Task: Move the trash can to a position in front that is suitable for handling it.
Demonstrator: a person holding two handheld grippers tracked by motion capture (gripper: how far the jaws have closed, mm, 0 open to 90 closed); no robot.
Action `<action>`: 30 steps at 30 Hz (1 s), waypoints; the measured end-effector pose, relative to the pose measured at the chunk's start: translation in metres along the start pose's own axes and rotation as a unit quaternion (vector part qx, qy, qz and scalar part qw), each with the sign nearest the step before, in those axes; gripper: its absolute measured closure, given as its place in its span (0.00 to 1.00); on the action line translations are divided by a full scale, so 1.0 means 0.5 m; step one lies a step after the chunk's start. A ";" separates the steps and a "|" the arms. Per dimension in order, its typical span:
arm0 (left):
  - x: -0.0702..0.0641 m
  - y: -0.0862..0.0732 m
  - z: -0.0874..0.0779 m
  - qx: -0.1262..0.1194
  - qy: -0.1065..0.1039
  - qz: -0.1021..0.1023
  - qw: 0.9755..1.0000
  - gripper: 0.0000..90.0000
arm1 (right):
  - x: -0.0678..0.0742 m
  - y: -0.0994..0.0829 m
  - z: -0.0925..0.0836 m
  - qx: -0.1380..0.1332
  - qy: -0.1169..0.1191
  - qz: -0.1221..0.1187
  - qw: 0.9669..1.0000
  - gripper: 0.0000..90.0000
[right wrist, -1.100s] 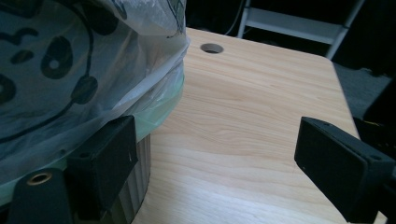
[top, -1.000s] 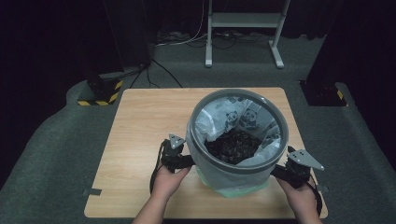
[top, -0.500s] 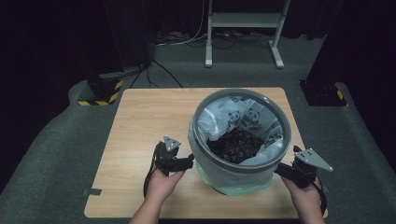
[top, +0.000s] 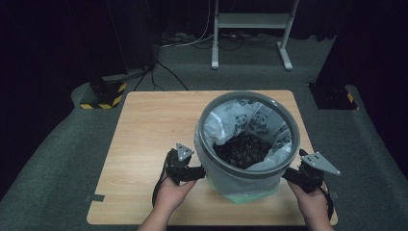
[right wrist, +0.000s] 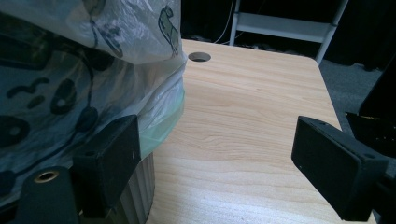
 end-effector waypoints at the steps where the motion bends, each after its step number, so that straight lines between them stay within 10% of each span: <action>1: 0.001 0.001 0.004 0.000 -0.002 -0.005 1.000 0.22 | -0.001 0.001 0.002 0.000 -0.001 -0.004 1.000 0.17; 30: 0.039 0.107 0.137 0.017 -0.003 -0.048 0.999 0.26 | -0.062 0.042 0.126 0.037 -0.029 0.010 0.999 0.32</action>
Point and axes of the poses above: each handheld gripper's, and its own axes: z roughly forward along the jaws, y roughly out of its top, x roughly to its left, the point moved 3 cm from there along z, roughly forward along the jaws, and after that the axes turned 1 degree about y, right-handed, at the moved point
